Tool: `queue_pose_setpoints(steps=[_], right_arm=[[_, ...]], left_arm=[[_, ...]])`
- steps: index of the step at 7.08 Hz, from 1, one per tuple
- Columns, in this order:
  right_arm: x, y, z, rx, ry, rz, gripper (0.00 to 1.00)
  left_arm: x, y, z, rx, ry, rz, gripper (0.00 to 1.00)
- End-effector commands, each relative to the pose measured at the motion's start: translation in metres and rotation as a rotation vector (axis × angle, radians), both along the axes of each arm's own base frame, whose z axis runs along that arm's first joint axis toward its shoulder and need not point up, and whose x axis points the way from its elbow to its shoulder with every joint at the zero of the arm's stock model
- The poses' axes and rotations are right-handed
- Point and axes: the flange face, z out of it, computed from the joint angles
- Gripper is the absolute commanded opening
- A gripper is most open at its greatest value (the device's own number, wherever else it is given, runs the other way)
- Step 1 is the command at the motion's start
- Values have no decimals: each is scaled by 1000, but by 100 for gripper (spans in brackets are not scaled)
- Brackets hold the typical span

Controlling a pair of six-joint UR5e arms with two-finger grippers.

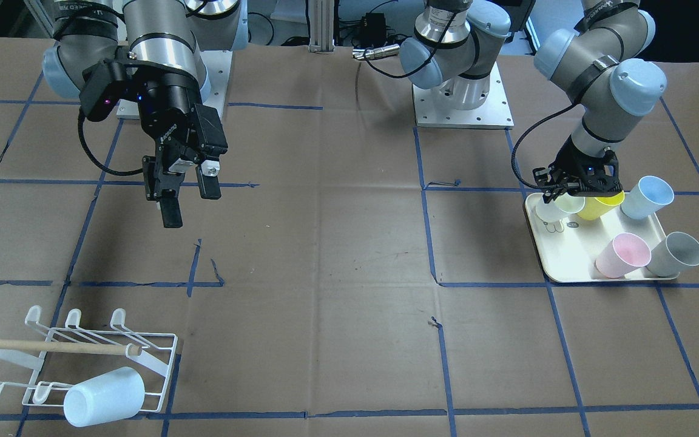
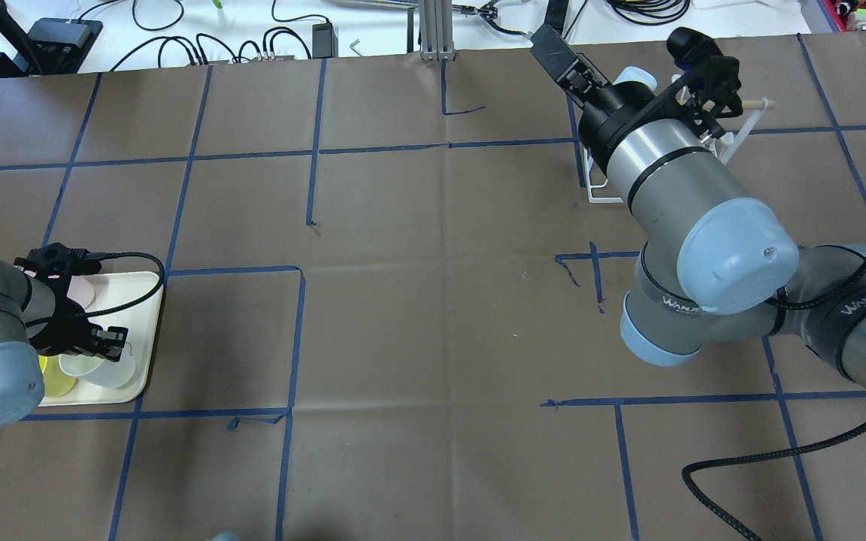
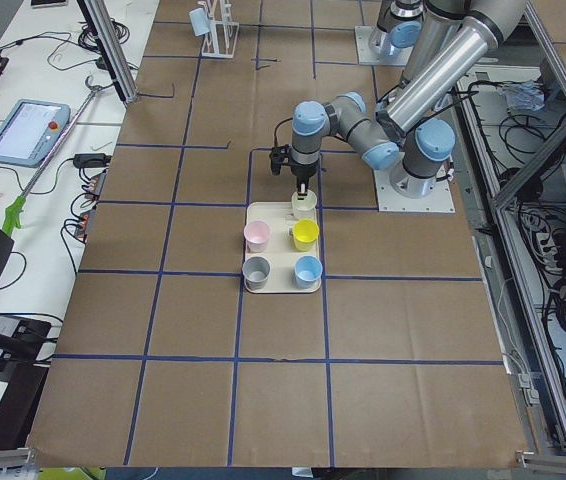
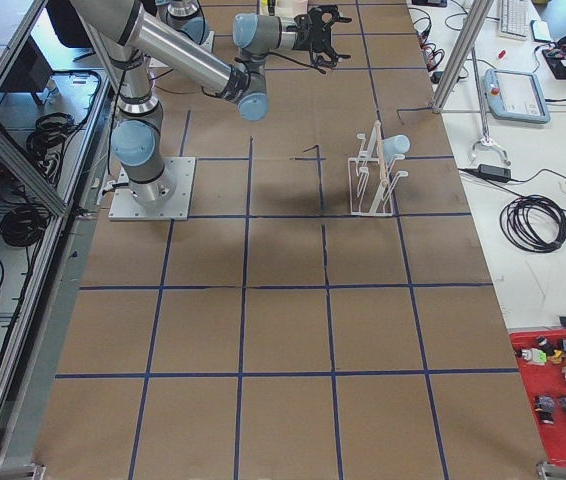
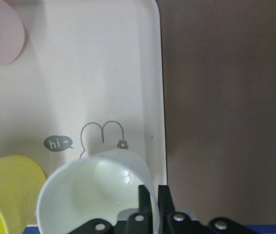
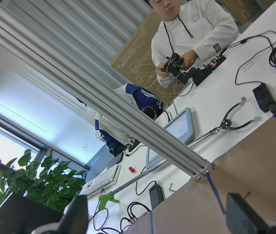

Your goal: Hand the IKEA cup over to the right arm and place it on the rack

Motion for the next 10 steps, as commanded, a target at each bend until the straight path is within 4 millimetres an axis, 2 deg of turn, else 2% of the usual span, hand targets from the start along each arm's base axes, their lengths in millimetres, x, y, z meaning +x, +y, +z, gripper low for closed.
queue_pose_setpoints(steps=[1,3,5,6,7,9,10], right_arm=[[3,9,-13,85,-199,-16,100],[3,10,-11,109,-306,-45,100],[3,13,-12,107,-309,-45,100],[3,12,-14,108,-308,-45,100],[2,14,-16,108,-307,-47,100],[1,15,-15,98,-308,-50,100],[2,16,-13,93,-307,-46,100]], left_arm=[[9,-17,36,-11,-3,-1,0],[15,-32,120,29,33,-1,0],[27,-57,192,44,55,-5,0],[28,-71,210,24,80,-18,0],[28,-88,217,6,86,-39,0],[8,-132,225,-112,198,-114,0],[-5,-155,222,-176,275,-148,0]])
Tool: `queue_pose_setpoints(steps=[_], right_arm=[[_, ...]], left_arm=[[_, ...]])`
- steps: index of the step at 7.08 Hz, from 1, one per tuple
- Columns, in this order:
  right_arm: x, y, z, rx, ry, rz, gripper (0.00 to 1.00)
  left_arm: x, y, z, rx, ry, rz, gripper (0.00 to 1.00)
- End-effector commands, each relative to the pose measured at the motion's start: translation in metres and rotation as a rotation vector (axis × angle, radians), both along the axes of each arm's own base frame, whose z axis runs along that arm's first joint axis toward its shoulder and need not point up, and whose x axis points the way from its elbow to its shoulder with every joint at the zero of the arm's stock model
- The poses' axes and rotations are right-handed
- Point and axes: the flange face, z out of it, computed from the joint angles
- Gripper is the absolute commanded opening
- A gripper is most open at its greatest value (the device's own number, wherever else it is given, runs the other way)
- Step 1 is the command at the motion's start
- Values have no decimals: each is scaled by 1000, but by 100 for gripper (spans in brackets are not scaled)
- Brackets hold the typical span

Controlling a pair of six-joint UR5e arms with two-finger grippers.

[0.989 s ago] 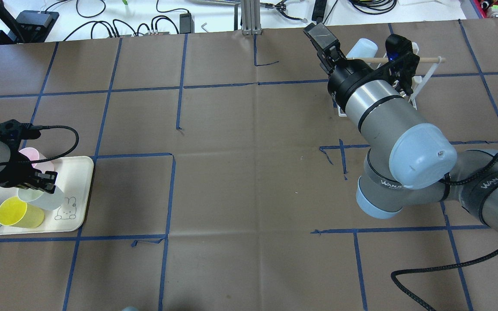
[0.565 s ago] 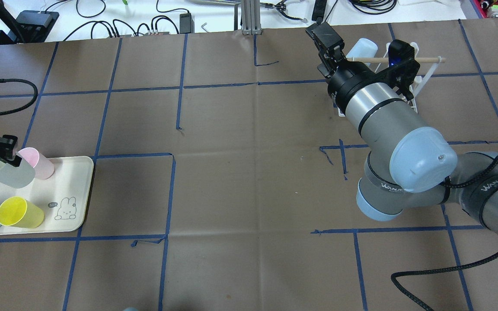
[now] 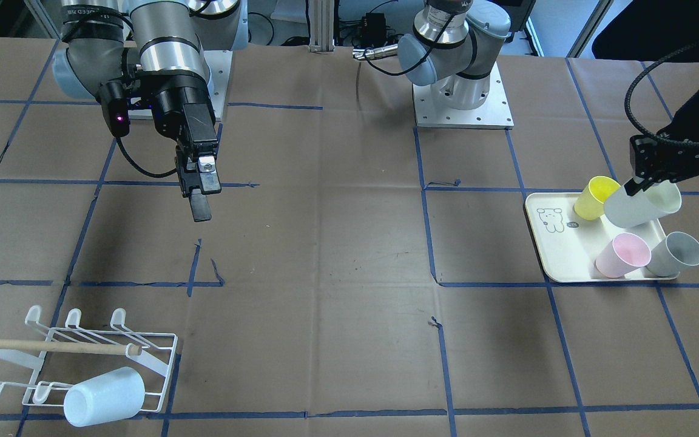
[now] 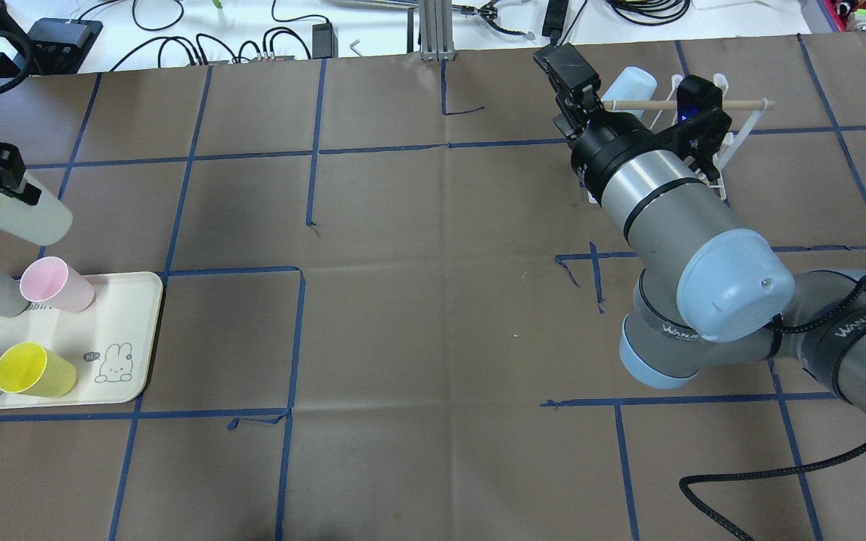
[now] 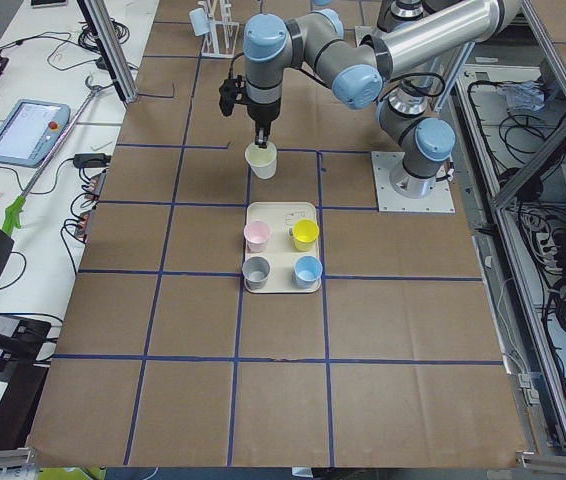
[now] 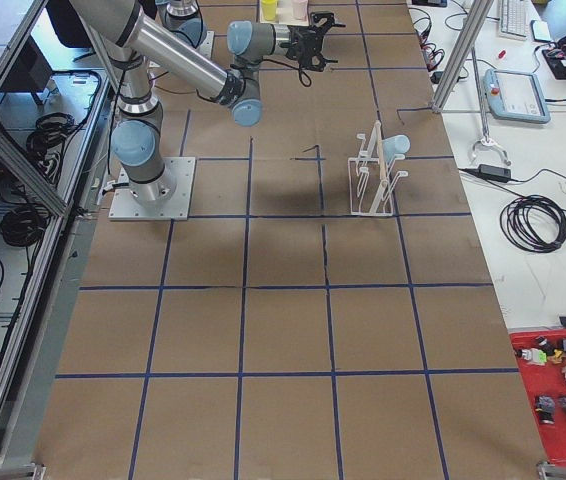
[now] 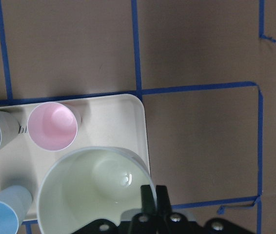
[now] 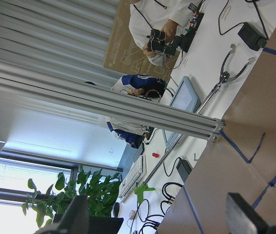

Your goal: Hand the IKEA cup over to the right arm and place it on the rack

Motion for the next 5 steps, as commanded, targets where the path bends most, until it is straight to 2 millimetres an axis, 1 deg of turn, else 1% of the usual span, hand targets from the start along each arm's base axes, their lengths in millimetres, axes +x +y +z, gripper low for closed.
queue_pose_setpoints(steps=[1,2,3,4,5], right_arm=[[0,2,3,-7,-4,1,100],[0,2,3,1,-31,-4,100],[0,2,2,36,-126,-27,100],[0,3,3,67,-224,-50,100],[1,5,3,103,-327,-75,100]], left_arm=[[-37,-50,2,-201,198,-88,0],[-57,-69,3,-335,350,-129,0],[-72,-80,3,-443,427,-173,0],[-96,-85,3,-519,488,-249,2],[-125,-85,7,-577,544,-313,3]])
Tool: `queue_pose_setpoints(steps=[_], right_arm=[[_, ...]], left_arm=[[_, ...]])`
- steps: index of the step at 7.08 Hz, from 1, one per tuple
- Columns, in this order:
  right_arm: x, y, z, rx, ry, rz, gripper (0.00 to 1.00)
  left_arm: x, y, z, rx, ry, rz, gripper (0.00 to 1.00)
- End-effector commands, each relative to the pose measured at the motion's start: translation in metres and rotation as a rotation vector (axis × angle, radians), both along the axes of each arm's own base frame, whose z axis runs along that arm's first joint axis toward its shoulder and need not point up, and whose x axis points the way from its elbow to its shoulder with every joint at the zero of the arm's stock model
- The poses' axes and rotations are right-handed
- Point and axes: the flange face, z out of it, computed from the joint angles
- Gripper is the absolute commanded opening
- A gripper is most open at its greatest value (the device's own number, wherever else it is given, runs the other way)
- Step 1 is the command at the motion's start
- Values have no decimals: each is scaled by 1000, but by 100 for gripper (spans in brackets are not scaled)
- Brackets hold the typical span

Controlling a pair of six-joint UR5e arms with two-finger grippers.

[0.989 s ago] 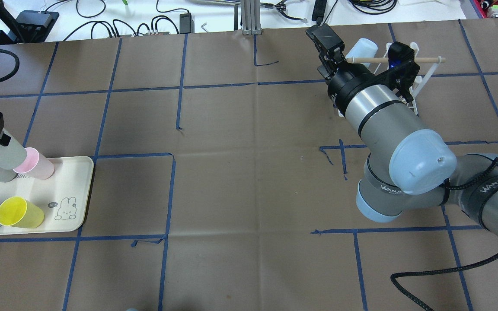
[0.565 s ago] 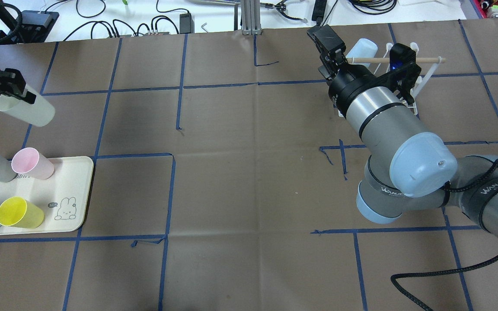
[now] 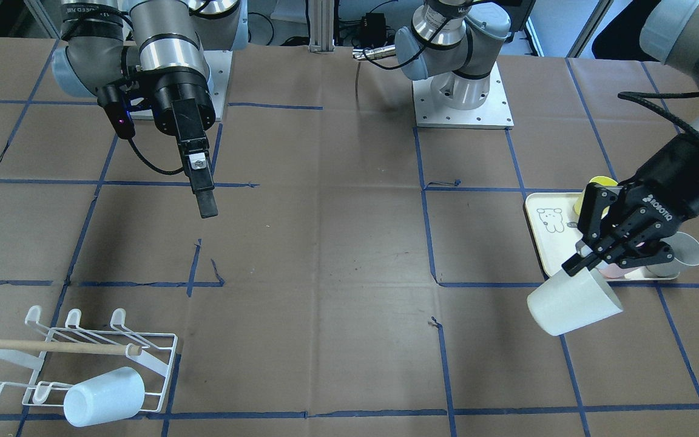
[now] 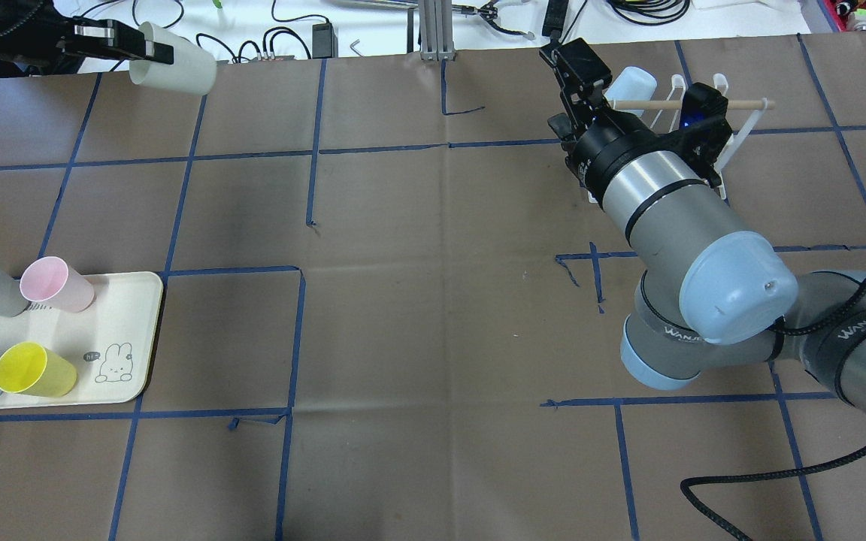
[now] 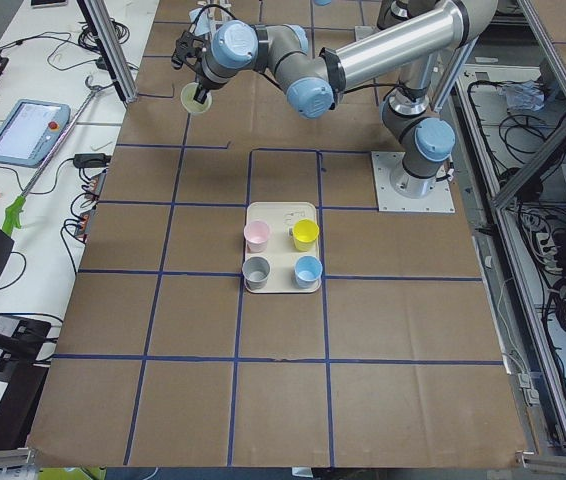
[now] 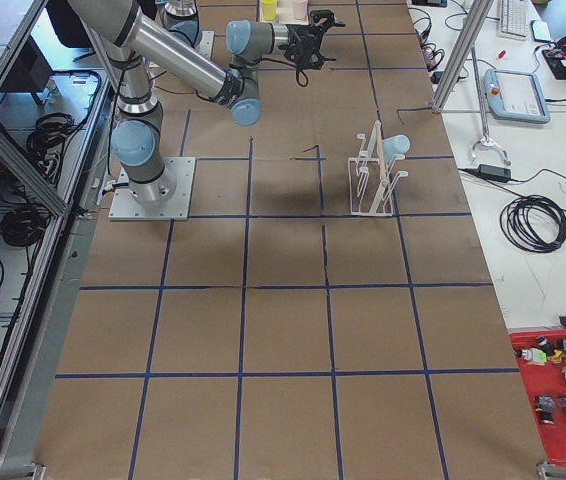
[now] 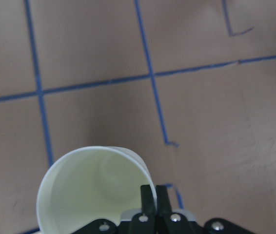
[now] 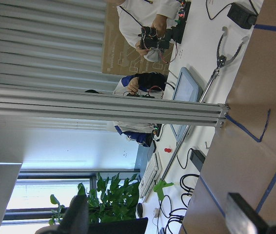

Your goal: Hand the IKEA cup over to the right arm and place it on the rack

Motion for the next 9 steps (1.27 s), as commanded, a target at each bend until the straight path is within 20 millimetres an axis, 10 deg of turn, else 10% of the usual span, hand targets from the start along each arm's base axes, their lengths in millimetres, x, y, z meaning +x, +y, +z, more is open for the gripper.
queue_pose_setpoints(steps=[1,4,9], right_arm=[[1,10,-1,63,-171,-38,100],[36,50,-10,105,-169,55,100],[36,46,-11,109,-159,44,100]], left_arm=[[-54,-2,6,-138,53,-117,3],[-100,25,-34,-369,91,-236,5],[-135,123,-121,-626,198,-351,5]])
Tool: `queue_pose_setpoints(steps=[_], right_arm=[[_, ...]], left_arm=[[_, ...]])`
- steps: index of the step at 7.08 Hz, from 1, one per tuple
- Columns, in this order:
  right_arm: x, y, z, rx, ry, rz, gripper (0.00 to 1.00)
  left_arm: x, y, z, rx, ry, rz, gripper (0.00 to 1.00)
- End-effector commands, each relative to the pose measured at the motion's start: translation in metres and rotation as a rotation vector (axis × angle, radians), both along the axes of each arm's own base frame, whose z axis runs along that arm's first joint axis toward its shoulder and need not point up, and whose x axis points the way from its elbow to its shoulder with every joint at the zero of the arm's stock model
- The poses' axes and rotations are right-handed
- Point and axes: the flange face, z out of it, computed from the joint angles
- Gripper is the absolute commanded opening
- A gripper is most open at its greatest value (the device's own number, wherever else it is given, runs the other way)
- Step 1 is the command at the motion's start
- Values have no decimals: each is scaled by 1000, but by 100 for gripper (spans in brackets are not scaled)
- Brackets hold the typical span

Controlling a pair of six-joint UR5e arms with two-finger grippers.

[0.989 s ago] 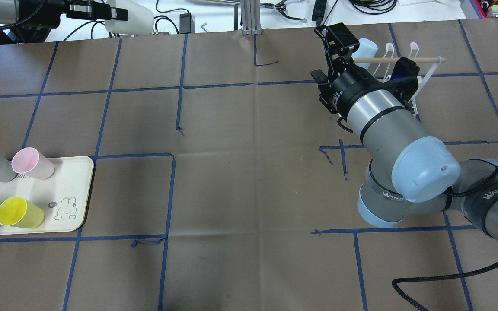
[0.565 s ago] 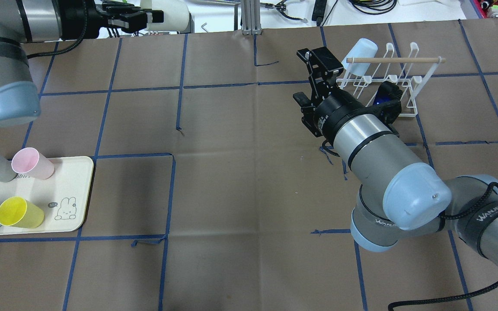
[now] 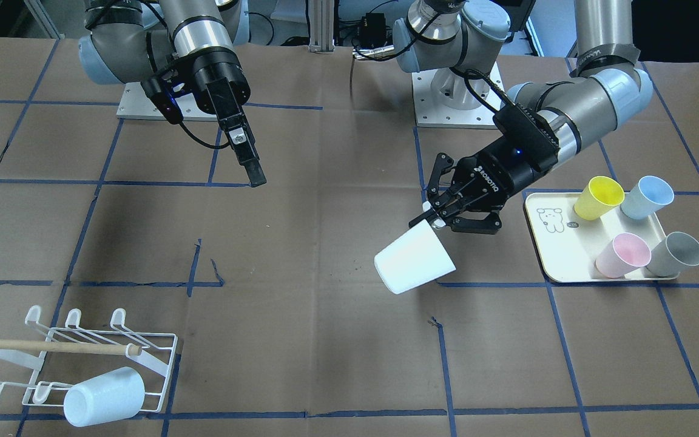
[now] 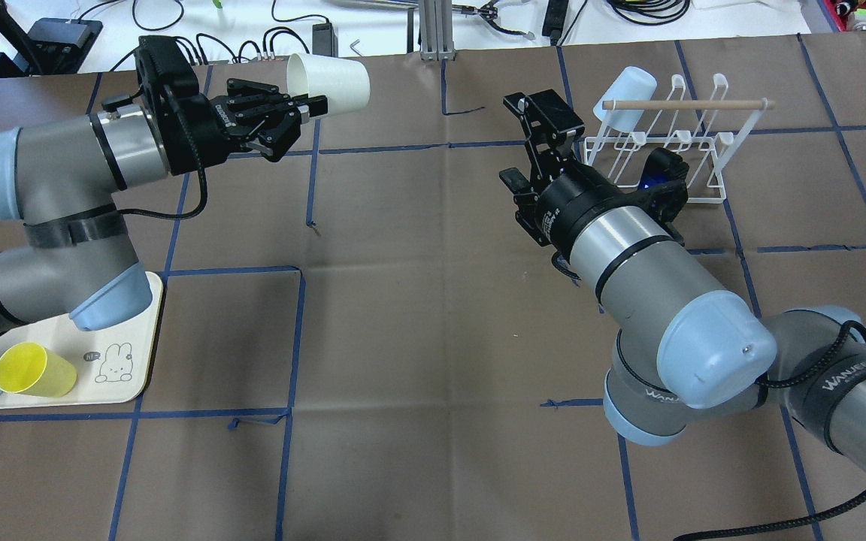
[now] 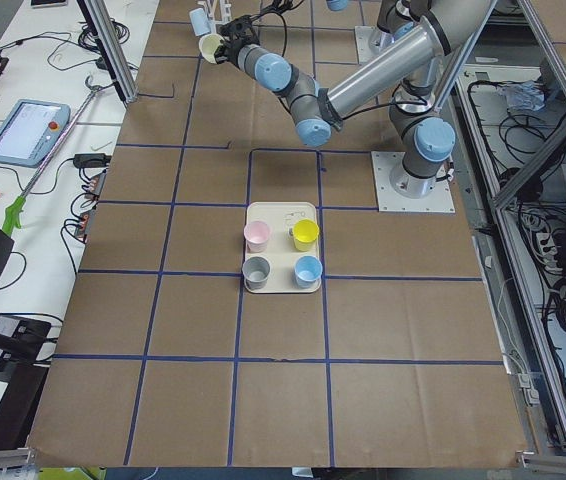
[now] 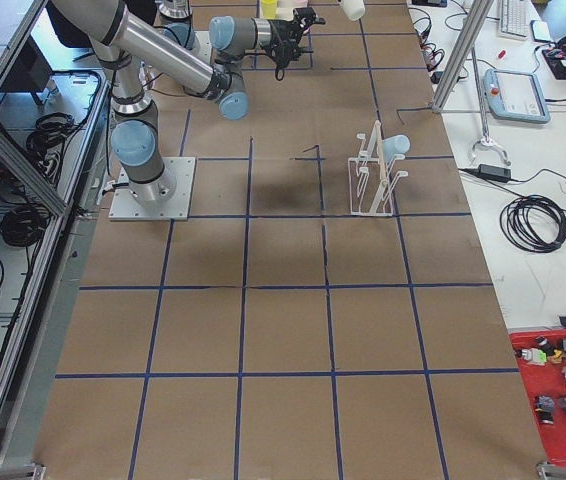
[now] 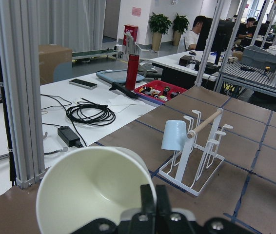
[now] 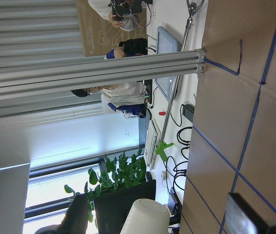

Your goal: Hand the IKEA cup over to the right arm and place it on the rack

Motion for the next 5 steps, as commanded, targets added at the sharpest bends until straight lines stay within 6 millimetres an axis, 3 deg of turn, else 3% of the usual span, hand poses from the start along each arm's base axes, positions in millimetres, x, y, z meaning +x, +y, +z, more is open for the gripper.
queue_pose_setpoints(steps=[1,3,5], right_arm=[[0,-2,-2,5,6,-2,100],[4,-7,-12,107,27,8,100],[27,5,-14,147,26,58,97]], left_arm=[[-14,43,-24,-55,46,-49,5],[-20,53,-25,-65,74,-82,6],[-40,64,-24,-51,76,-117,6]])
